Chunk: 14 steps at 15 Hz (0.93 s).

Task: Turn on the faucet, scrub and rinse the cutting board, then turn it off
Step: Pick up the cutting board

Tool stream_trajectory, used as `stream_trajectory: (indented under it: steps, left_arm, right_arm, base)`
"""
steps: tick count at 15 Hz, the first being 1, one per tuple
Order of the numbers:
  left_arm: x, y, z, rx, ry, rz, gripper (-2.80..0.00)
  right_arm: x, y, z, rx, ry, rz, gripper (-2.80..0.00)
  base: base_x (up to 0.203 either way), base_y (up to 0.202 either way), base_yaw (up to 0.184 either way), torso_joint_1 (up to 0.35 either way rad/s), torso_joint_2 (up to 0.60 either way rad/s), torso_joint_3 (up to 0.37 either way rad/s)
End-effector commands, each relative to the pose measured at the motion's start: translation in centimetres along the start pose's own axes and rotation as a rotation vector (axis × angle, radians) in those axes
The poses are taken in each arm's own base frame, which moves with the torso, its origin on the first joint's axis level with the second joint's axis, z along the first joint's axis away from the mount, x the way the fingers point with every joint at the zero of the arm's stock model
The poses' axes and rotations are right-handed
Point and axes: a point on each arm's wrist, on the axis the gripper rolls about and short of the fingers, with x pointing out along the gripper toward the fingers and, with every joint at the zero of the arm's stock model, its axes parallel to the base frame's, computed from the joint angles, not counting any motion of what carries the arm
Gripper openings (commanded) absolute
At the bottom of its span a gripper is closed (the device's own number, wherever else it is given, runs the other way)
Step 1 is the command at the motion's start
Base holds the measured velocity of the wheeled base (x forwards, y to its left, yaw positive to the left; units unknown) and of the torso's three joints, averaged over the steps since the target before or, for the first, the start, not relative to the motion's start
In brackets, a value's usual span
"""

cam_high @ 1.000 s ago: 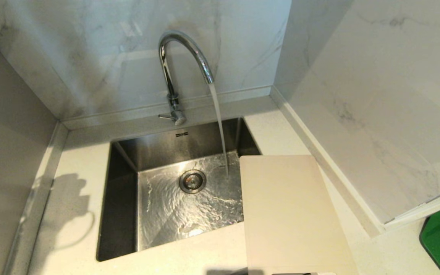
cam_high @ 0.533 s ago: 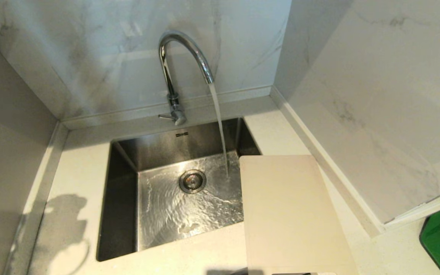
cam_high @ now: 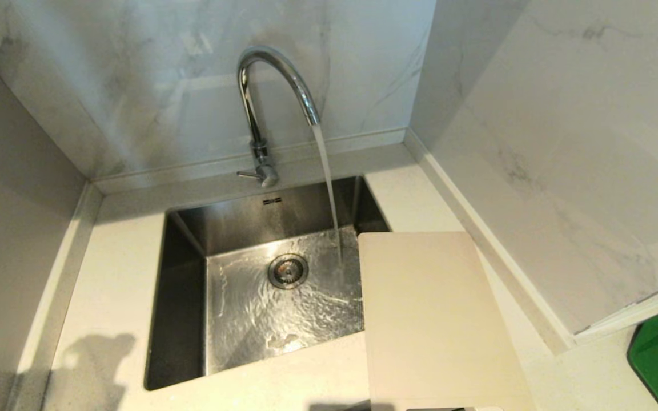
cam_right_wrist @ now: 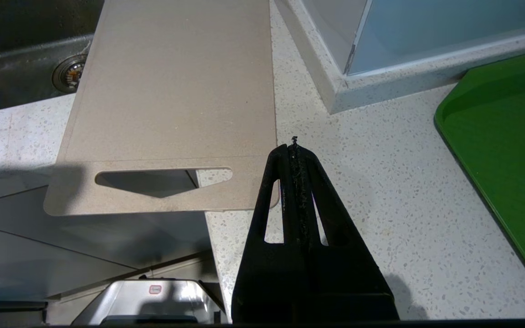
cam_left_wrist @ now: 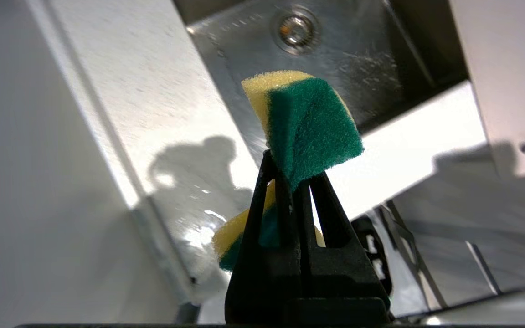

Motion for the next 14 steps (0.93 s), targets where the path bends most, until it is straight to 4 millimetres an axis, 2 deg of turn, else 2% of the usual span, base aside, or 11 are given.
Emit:
stream_trajectory:
  steps: [1, 9, 14]
  left_arm:
    - [-0.6, -0.6, -2.4, -0.005, 0.007, -0.026, -2.8]
    - [-1.0, -1.7, -8.6, -0.001, 0.02, -0.105, -2.8]
    - [-0.5, -1.7, -9.9, -0.01, 0.021, -0.098, -2.8]
  right_arm:
    - [0.0, 0.0, 0.0, 0.0, 0.0, 0.0, -2.8]
    - [0.0, 0.0, 0.0, 0.0, 0.001, 0.0, -2.8]
    - [0.0, 0.0, 0.0, 0.0, 0.0, 0.0, -2.8]
  base:
    - [0.0, 0.0, 0.0, 0.0, 0.0, 0.0]
    - [0.0, 0.0, 0.0, 0.0, 0.0, 0.0]
    - [0.0, 0.0, 0.0, 0.0, 0.0, 0.0]
